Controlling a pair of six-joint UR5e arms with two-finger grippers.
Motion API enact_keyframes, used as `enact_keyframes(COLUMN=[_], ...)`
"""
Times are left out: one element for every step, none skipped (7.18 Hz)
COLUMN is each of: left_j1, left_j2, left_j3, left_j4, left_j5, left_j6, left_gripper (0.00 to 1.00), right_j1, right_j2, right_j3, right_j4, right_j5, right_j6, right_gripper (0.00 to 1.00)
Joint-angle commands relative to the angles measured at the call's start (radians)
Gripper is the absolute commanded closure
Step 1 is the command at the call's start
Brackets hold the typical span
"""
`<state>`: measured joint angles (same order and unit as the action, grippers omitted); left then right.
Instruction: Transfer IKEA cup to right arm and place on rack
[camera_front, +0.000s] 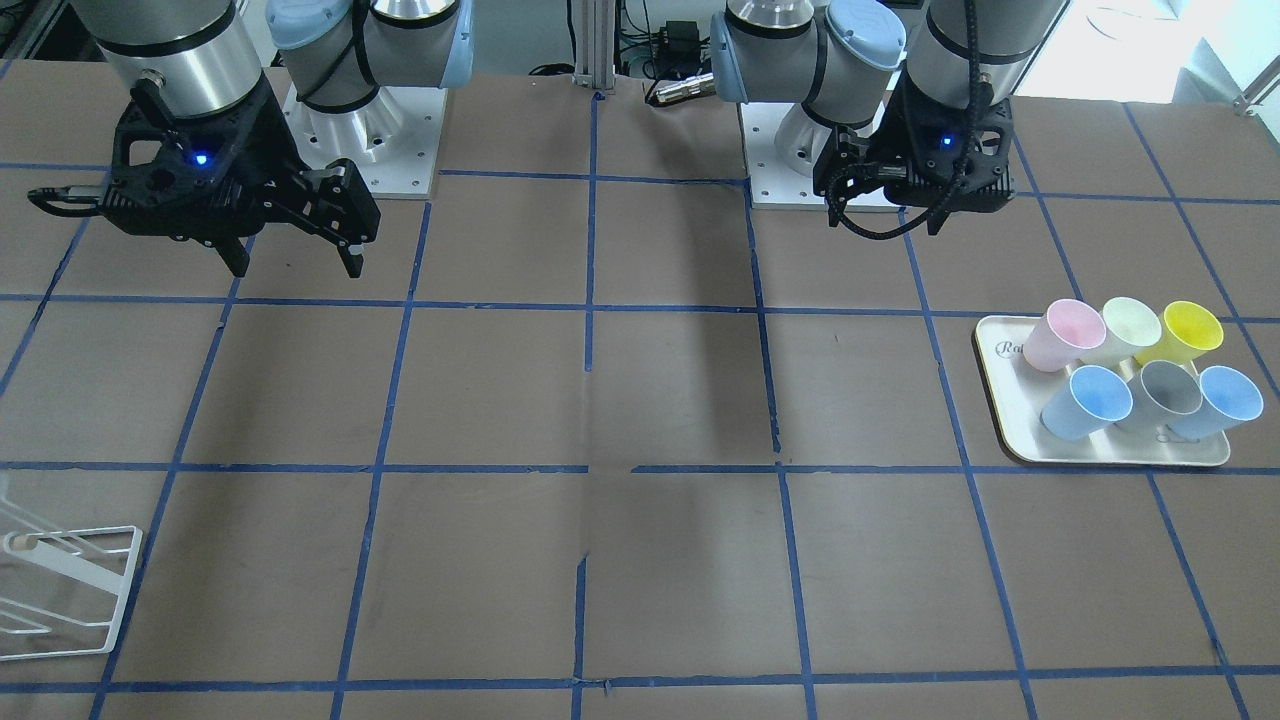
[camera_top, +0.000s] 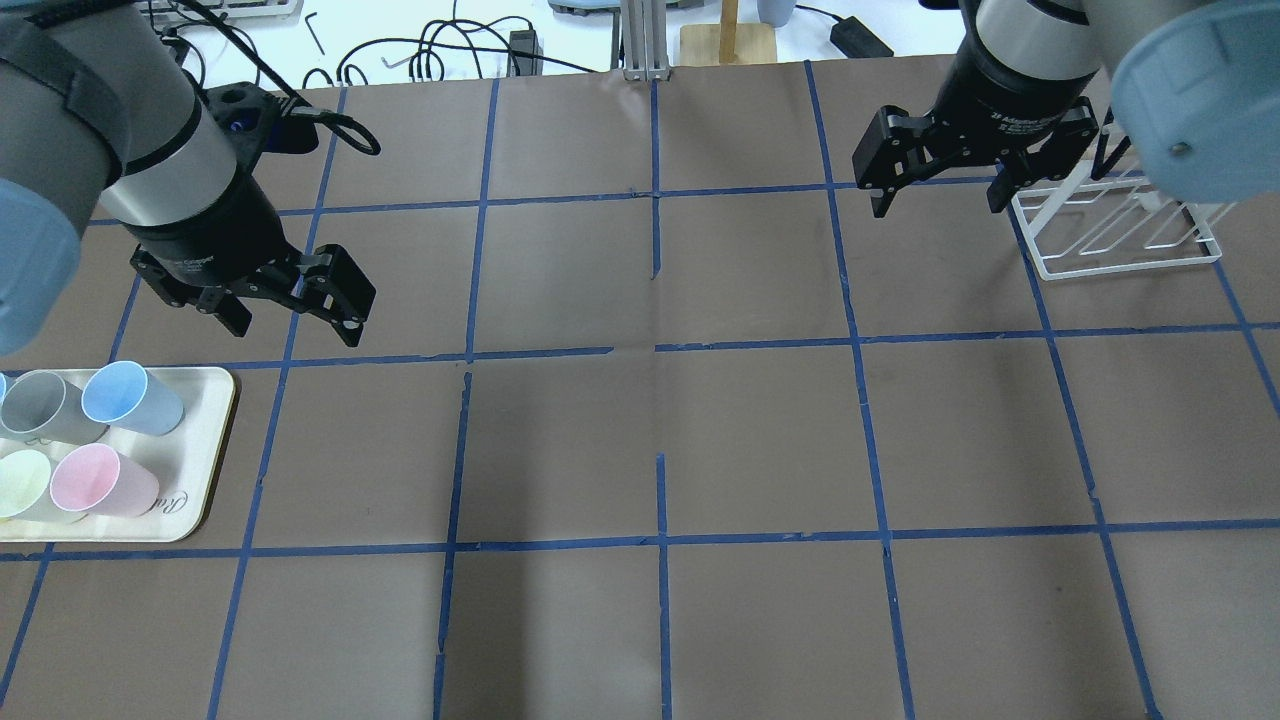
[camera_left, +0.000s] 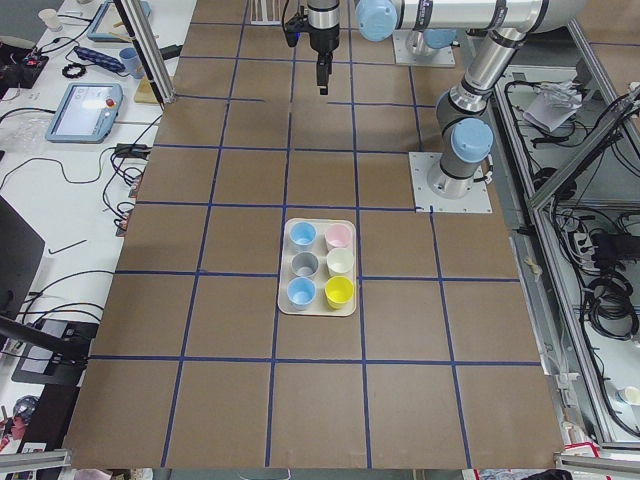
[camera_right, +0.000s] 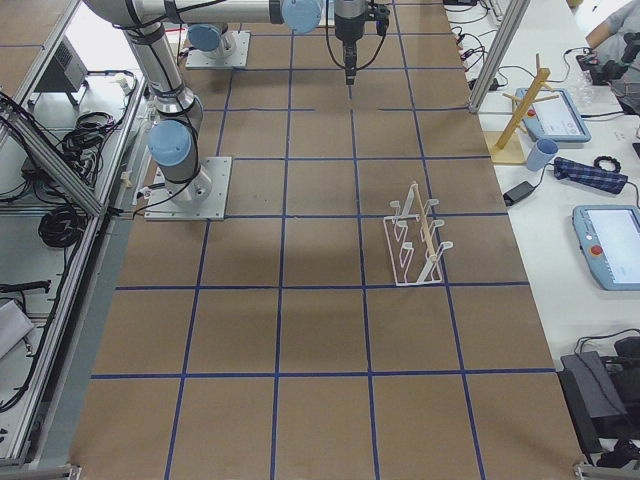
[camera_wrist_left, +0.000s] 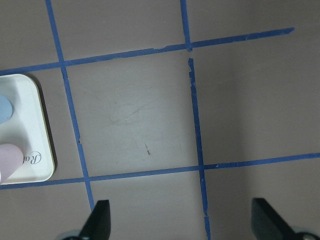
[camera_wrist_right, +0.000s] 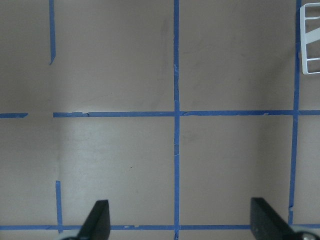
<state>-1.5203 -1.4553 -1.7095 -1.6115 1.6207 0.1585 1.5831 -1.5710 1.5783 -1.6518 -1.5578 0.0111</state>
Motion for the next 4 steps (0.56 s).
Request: enact_keyframes(left_j1=[0.052,0.074,0.109,0.15], left_j2=[-0.003,-0.007,-0.01,-0.014], left_j3=[0.002,0.001,0.001,-0.001], left_j4=[0.001,0.001,0.001,0.002], left_j5=[-0.018,-0.016,-0.016,-0.013], left_j6=[0.013,0.08,0.146,0.221], left_gripper=[0.0,0.0,0.0,0.0], right_j1=[0.0,-0.002,0.0,0.0], right_j2=[0.002,0.002,-0.001,0.0], right_j3=[0.0,0.0,0.0,-0.001], right_j4=[0.0,0.0,0.0,0.0], right_j5=[-0.001,-0.001,0.001,0.001], right_j6=[0.0,0.0,0.0,0.0], right_gripper=[0.0,0.0,0.0,0.0])
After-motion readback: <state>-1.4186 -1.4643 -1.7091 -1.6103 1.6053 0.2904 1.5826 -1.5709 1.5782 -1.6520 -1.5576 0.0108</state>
